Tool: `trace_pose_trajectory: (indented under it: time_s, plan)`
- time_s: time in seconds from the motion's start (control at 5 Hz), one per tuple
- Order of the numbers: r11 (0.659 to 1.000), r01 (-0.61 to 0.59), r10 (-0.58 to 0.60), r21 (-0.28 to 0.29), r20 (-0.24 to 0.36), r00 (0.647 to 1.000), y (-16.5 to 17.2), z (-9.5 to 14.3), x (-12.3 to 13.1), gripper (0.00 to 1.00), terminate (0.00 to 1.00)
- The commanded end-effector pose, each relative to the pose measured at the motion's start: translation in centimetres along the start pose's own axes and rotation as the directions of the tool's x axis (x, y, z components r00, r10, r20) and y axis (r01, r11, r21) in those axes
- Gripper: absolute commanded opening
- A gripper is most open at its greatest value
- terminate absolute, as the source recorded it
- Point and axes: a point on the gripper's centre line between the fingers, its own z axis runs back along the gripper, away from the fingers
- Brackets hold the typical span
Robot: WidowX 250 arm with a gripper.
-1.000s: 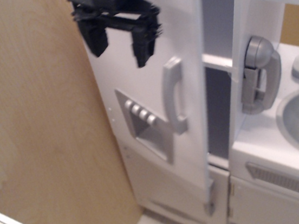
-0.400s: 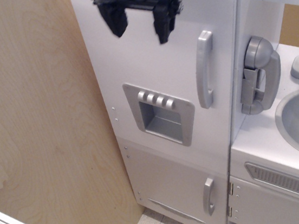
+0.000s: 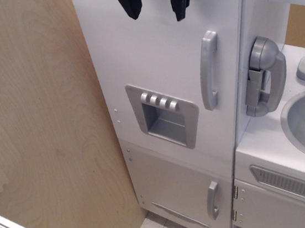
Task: Close fridge
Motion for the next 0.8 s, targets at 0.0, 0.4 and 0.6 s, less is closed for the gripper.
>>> trace_pose_trajectory:
  time_s: [0.0,0.4,0.6]
  plan:
    - [0.998,-0.066,0.068,-0.023,0.066,0.996,0.7,1.2,2.0,1.00,0.00]
    - [0.992,-0.111,0.116,-0.055,0.097,0.989,0.8,1.1,2.8,1.00,0.00]
    - [0.997,-0.077,0.077,-0.025,0.025,0.997,1.0,1.5,0.7,1.00,0.00]
